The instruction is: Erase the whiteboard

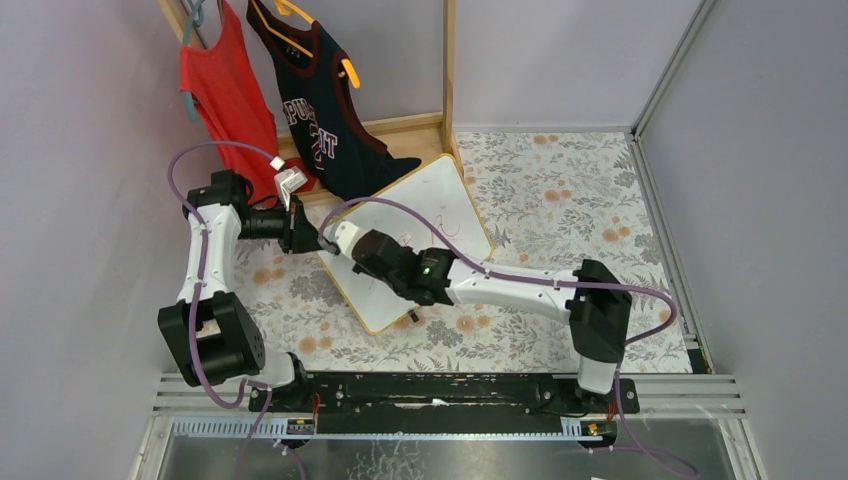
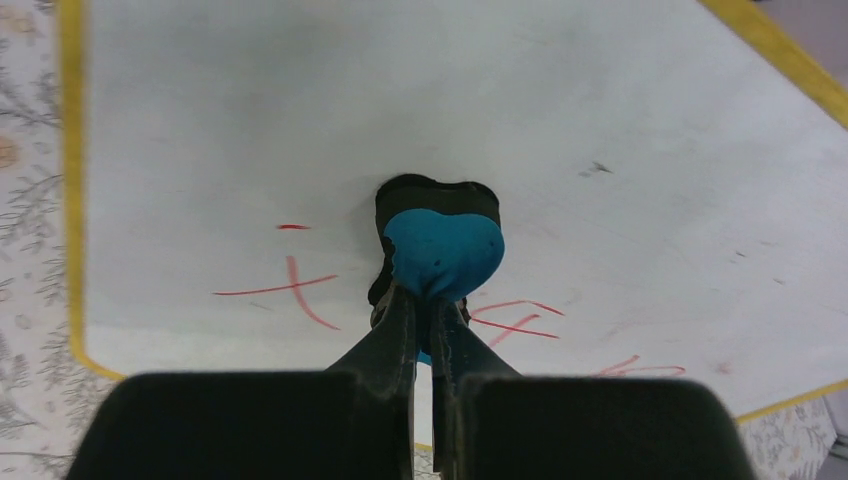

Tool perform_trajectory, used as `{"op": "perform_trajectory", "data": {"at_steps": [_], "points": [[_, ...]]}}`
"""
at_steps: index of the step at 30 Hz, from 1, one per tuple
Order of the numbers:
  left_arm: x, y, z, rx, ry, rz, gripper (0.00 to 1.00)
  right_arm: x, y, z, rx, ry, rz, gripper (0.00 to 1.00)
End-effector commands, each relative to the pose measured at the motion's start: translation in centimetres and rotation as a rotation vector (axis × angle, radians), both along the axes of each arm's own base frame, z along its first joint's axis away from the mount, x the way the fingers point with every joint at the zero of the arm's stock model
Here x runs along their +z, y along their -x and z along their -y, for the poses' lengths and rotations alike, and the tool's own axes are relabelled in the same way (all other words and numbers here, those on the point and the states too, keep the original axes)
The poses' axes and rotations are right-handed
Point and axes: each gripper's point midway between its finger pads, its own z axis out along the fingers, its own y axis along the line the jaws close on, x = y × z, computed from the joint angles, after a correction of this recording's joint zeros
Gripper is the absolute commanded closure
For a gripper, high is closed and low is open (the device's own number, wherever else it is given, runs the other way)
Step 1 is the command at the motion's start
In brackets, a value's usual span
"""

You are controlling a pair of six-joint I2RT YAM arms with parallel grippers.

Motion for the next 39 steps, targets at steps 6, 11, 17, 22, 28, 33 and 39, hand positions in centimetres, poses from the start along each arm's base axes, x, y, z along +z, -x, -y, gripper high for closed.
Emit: {"op": "perform_trajectory", "data": {"at_steps": [6,11,17,22,28,33,39], "points": [[-2.2,0.6,-1.1,-0.034,-0.129,0.021,1.00,-1.8,5.1,-4.6,0.121,-0.025,-0.073,1.00],[-2.3,0.6,-1.1,-0.034,-0.127,0.019,1.00,-2.2,6.4,-4.9,0.145,-0.014,-0.078,1.00],[-2.5,0.7,-1.1,-0.035,-0.132,0.016,1.00,-2.3,4.4,-3.0,0.085,0.000,-0.014,1.00],[-2.6,0.8,-1.1,-0.036,-0.135,0.013,1.00,-2.2,1.7,0.0,0.012,-0.008,0.001,1.00],[-2.6,0.8,-1.1,-0.036,-0.134,0.011,1.00,0.5,-1.4,3.2,-0.069,-0.055,0.037,1.00],[-2.6,0.7,-1.2,-0.034,-0.138,0.011,1.00,1.4,-2.0,4.1,-0.083,-0.080,0.042,1.00],[-2.6,0.7,-1.2,-0.033,-0.137,0.007,1.00,-0.9,-0.8,2.6,-0.042,-0.070,-0.051,1.00]]}}
